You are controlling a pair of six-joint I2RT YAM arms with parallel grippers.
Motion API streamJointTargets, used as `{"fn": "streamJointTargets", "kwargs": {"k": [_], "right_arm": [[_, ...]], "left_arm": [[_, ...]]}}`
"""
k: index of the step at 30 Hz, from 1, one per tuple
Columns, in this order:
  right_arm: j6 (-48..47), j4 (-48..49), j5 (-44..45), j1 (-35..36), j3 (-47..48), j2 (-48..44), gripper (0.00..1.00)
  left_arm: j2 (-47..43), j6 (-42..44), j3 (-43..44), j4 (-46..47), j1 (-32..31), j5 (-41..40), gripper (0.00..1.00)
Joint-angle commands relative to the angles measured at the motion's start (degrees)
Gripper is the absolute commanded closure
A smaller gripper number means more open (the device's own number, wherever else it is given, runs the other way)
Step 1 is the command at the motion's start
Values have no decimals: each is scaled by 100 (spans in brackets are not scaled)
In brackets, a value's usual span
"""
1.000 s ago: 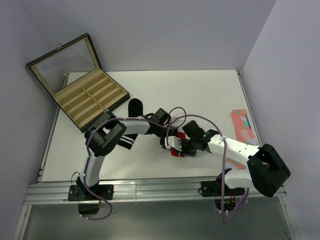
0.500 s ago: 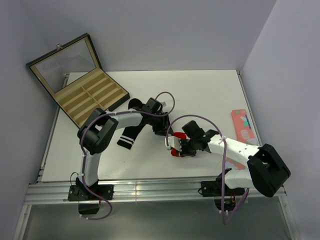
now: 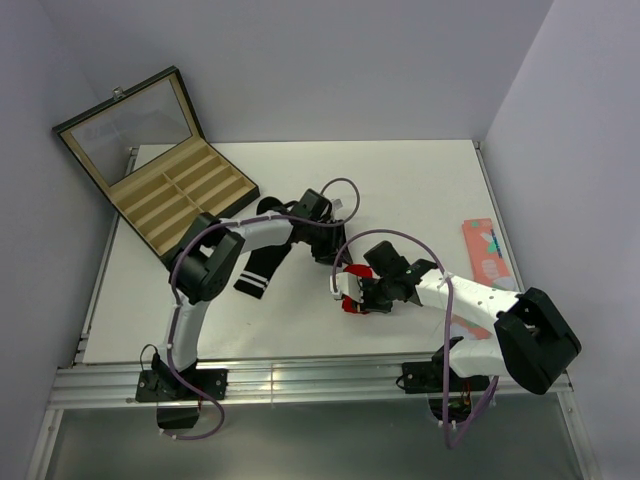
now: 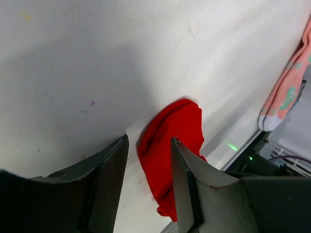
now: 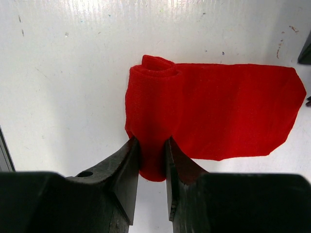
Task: Roll the socks
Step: Move the sock to the center of the board.
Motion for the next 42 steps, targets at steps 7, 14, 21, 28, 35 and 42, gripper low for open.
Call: {"fn": "streamJointTargets", "kwargs": {"k": [7,14,21,28,35,42], "right_arm": [[81,-314,89,-8,74,29,85],[108,-314,98,-8,109,46,85],[108,-375,-7,-8,345,204,85],[-41,-911,-595,-17,882,573,85],[-287,-1744,-1245,-17,1671,1179,85],[-744,-2650,-1633,-17,2253,2312,86]], "left_arm": [[780,429,-531,-402,-229,190,53],[841,386,-575,-402,-264,60,79],[403,-44,-1146,177,166,-397,100],[-335,-265,-1612,485,456,-943,100],[-485,-352,-1761,652,509,-1101,100],[-845,-467,-2253,1136,500,-1522,100]]}}
